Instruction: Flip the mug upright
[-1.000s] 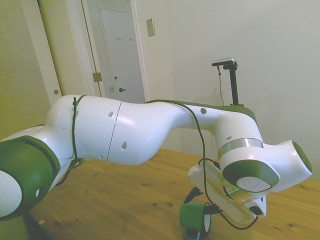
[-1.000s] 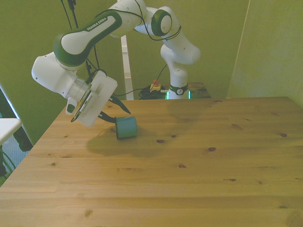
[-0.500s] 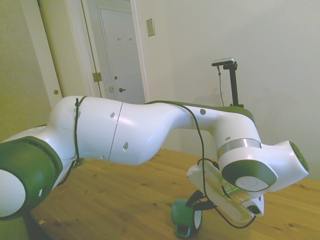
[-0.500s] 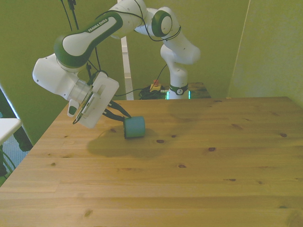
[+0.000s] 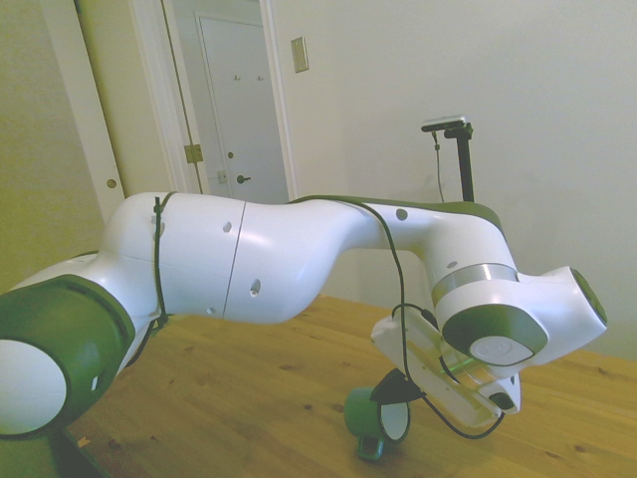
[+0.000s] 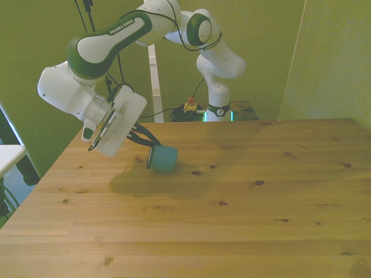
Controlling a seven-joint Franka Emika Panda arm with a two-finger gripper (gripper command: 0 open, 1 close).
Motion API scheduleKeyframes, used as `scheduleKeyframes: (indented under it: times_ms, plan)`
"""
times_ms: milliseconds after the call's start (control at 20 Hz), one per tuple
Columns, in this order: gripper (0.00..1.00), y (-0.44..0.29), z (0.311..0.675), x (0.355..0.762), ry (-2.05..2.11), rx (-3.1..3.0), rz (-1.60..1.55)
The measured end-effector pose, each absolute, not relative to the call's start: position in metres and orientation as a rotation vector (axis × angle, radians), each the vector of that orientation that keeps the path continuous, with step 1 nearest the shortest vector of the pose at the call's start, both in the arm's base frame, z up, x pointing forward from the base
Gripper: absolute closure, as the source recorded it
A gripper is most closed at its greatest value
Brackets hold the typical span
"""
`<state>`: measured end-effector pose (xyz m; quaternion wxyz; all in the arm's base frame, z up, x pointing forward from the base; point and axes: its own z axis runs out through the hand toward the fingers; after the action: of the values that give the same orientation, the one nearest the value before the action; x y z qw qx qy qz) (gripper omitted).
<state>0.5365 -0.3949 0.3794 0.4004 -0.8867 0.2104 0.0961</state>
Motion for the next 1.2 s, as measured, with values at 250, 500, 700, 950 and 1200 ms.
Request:
scheduleKeyframes:
  times_ms: [250, 500, 700, 950, 1200]
  plan:
    - [1.0, -0.386, 0.41, 0.538, 0.526, -2.296, 0.192]
    - [1.0, -0.373, 0.447, 0.536, 0.564, -2.421, 0.079]
    - [1.0, -0.338, 0.487, 0.53, 0.595, -2.547, -0.042]
    - [1.0, -0.262, 0.519, 0.538, 0.641, -2.71, -0.197]
    - [1.0, -0.204, 0.501, 0.554, 0.757, -2.899, -0.275]
